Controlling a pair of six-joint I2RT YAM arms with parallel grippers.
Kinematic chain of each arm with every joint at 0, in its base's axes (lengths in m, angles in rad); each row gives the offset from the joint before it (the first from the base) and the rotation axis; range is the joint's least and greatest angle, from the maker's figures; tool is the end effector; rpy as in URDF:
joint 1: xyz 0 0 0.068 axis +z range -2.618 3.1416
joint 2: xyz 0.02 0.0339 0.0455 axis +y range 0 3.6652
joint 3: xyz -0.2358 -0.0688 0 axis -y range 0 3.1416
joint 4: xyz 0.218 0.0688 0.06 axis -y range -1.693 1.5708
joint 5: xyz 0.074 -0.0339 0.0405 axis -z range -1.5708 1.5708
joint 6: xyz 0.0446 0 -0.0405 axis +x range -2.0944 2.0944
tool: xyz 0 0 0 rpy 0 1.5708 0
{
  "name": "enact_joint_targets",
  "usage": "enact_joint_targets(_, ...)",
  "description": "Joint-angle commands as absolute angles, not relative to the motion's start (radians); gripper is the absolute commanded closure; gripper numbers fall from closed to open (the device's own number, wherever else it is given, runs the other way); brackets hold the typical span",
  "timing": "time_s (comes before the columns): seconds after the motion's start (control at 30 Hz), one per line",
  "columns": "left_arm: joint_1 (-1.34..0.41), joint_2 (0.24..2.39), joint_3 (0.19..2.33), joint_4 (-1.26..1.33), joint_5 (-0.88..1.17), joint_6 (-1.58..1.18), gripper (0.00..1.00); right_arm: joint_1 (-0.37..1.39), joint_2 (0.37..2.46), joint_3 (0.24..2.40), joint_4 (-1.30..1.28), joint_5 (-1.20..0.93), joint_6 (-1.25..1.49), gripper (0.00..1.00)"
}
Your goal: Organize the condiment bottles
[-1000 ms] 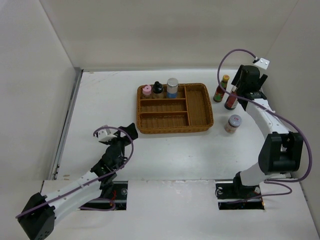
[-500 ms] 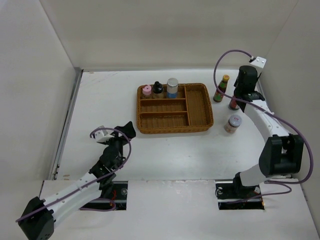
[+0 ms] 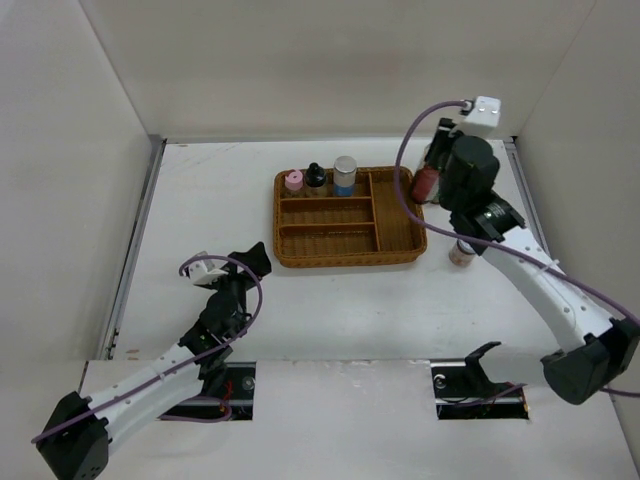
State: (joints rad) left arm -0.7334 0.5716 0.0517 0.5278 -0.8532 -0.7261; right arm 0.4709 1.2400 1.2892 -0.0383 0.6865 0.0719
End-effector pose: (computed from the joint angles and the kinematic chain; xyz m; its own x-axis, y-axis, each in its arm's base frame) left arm 0.1295 -0.0714 0.1857 0.0837 -0.6631 -0.7438 -0.0855 0.7389 -0.6684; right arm 0.2505 0.0958 0.4083 0.0251 0.0751 -0.9969 0.2126 0.9740 0.0787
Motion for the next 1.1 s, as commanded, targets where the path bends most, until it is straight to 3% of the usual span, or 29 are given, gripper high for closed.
enact_joint_targets(0.0,-0.723,0.578,-0.032,0.572,-0.861,-0.75,0.0,0.576,1.302,1.382,0.112,0.643,0.1,0.73)
enact_joint_targets(0.23,-0.732,0.568,-0.044,0.572,-0.861,-0.759,0.0,0.722,1.527,1.564,0.206,0.566,0.123,0.73)
enact_joint_targets(0.63,-0.751,0.551,-0.052,0.578,-0.862,-0.762,0.0,0.846,1.922,1.949,0.137,0.503,0.112,0.73)
enact_joint_targets(1.07,-0.755,0.572,-0.052,0.591,-0.871,-0.762,0.0,0.881,1.96,1.919,0.155,0.494,0.129,0.72)
